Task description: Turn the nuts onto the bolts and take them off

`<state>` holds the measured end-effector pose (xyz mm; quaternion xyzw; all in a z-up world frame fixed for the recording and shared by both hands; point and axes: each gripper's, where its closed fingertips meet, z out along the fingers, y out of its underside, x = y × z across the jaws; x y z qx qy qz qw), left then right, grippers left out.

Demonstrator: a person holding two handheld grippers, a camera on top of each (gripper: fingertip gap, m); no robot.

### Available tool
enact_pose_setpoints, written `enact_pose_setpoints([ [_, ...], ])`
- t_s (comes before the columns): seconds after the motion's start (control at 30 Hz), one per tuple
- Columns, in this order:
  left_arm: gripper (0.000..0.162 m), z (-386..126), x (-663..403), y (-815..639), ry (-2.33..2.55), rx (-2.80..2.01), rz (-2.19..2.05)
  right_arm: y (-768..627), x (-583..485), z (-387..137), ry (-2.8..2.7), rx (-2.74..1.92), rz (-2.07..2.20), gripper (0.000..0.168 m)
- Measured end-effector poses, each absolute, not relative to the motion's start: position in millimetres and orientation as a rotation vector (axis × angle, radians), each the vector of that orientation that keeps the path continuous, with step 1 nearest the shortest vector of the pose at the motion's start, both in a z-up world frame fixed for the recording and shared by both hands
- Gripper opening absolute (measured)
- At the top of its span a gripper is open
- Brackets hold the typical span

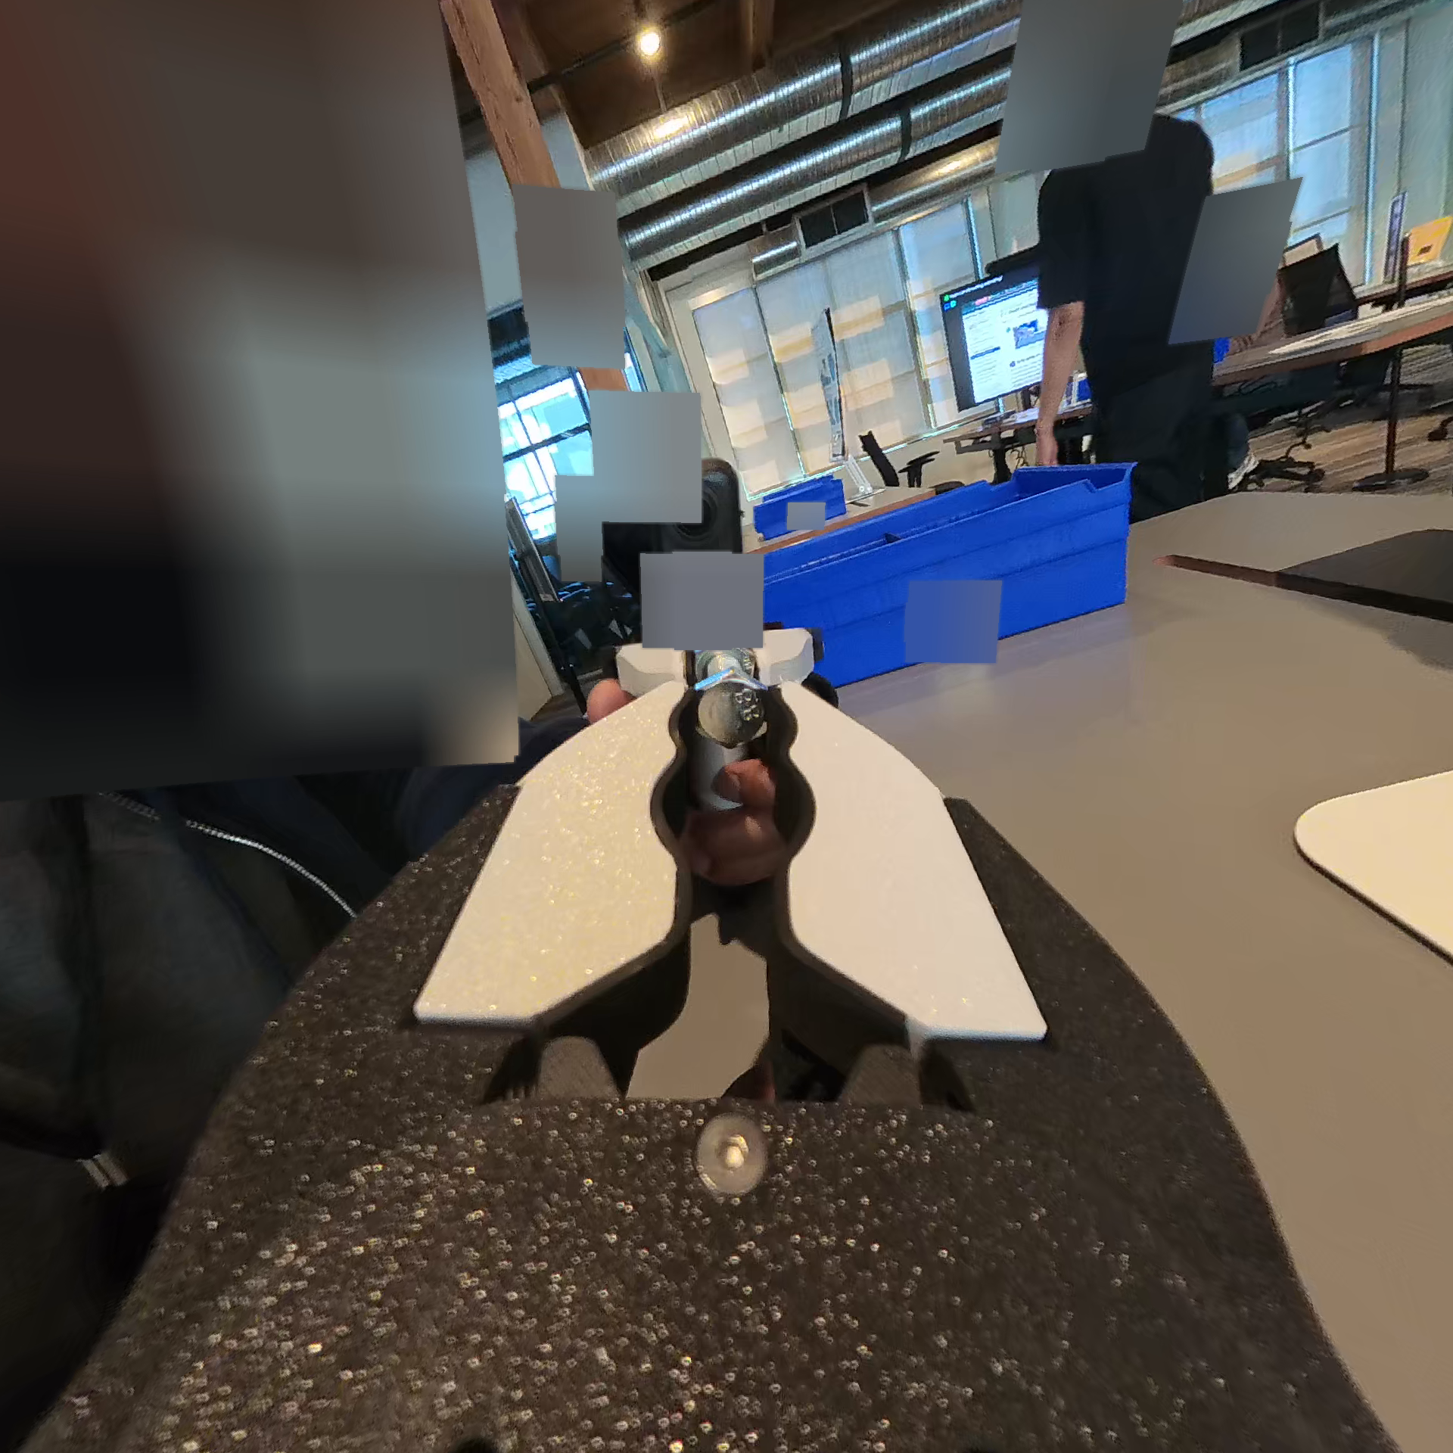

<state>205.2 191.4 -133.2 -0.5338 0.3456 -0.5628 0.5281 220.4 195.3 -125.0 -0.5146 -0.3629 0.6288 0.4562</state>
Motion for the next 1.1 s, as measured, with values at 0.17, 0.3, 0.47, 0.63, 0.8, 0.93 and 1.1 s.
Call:
enact_pose_setpoints([
  [0.17, 0.017, -139.7, 203.6, 191.3, 0.959, -1.273, -1.145, 196.4, 218.7, -130.4, -0.857, -1.32, 1.668, 0.016],
  [0.3, 0.017, -141.8, 201.5, 190.4, 1.076, -1.232, -0.941, 196.3, 216.6, -132.9, -0.804, -1.363, 1.809, 0.016],
  [0.47, 0.017, -147.4, 198.2, 188.7, 1.226, -1.142, -0.64, 194.1, 213.7, -137.6, -0.797, -1.432, 1.888, 0.016],
  [0.63, 0.017, -146.9, 196.9, 182.8, 1.322, -0.979, -0.407, 188.8, 212.1, -138.5, -0.777, -1.459, 1.988, 0.016],
  [0.8, 0.017, -147.0, 196.7, 183.6, 1.328, -0.935, -0.313, 188.7, 211.9, -139.1, -0.783, -1.462, 1.973, 0.016],
  [0.93, 0.019, -146.5, 199.6, 183.1, 1.301, -0.947, -0.35, 187.5, 210.6, -139.2, -0.778, -1.453, 1.975, 0.016],
  [1.1, 0.019, -146.0, 201.4, 183.2, 1.275, -0.976, -0.407, 185.7, 209.7, -137.5, -0.775, -1.433, 1.982, 0.016],
])
